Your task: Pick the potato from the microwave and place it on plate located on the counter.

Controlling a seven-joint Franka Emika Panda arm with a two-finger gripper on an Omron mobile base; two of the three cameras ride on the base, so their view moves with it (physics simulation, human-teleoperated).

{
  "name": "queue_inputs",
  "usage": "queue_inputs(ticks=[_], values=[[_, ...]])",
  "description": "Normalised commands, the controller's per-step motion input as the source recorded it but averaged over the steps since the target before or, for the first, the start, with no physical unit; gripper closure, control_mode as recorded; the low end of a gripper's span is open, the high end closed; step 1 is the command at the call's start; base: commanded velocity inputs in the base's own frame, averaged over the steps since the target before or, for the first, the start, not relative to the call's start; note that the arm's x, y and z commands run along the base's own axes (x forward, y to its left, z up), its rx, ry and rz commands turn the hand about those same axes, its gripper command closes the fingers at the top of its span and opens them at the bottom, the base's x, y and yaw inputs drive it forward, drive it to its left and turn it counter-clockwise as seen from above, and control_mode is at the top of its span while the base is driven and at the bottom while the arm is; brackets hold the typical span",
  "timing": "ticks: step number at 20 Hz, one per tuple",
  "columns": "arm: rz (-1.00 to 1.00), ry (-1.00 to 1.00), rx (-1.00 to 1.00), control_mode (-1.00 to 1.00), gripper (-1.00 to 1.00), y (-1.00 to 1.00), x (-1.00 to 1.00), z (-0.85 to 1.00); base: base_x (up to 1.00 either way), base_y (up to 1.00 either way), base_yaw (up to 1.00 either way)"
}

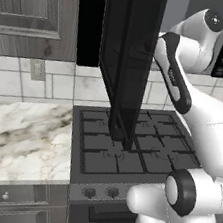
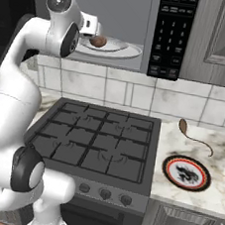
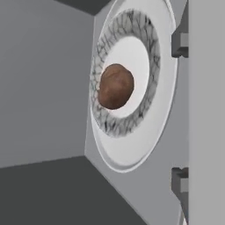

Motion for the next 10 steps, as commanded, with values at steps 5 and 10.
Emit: queue_inputs(ticks=[5, 10], values=[[0.0, 0.09, 0.05, -1.0, -1.0, -0.13, 0.99, -0.3, 0.0, 0.0, 0.0], [0.0, 0.1, 0.05, -1.0, -1.0, -0.26, 0.78, -0.03, 0.0, 0.0, 0.0]])
